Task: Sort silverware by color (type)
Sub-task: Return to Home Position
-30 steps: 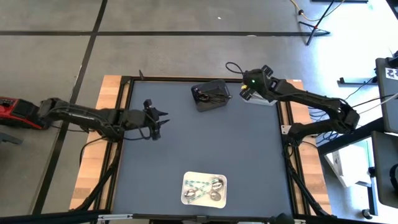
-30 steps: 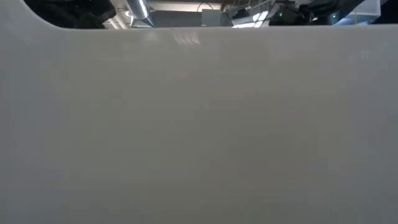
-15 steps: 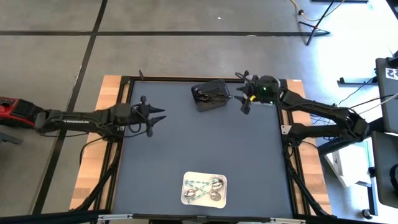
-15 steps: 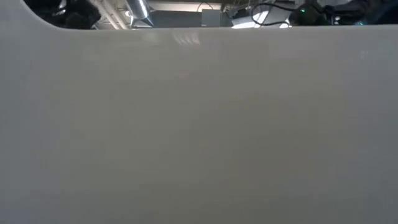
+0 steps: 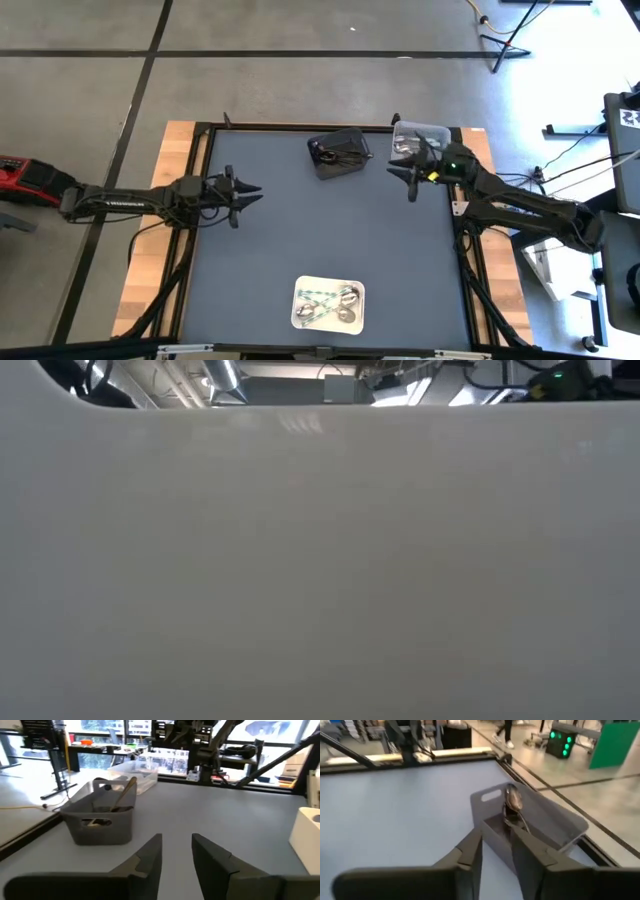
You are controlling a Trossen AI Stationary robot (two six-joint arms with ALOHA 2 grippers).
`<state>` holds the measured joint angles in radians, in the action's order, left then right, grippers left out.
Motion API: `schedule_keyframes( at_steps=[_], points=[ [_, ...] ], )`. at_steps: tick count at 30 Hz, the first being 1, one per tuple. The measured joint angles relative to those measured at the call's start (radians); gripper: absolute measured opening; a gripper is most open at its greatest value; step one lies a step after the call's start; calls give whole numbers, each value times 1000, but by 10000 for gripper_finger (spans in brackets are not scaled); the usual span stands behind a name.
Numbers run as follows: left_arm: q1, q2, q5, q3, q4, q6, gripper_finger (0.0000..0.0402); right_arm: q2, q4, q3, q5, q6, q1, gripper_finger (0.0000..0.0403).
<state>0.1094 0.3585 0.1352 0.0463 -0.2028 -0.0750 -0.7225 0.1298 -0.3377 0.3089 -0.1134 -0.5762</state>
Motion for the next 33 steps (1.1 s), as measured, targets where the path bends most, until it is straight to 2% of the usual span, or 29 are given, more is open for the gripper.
schedule_keyframes(
  at_steps=[11,15,19,24,29,33],
  points=[
    [-47,-21,8,-6,11,6,21,342,2,166,25,93,0,5],
    [-47,-21,9,-7,43,15,2,453,2,223,25,138,0,7],
    [-47,-24,9,-28,20,19,5,561,1,284,23,178,0,9],
    [-47,-55,19,-39,12,24,1,665,-33,331,-56,237,1,7],
    [-47,-84,-11,-39,9,24,3,684,-72,331,-71,247,37,2],
    [-47,-87,-14,-39,10,29,3,684,-80,331,-191,223,140,1]
  ],
)
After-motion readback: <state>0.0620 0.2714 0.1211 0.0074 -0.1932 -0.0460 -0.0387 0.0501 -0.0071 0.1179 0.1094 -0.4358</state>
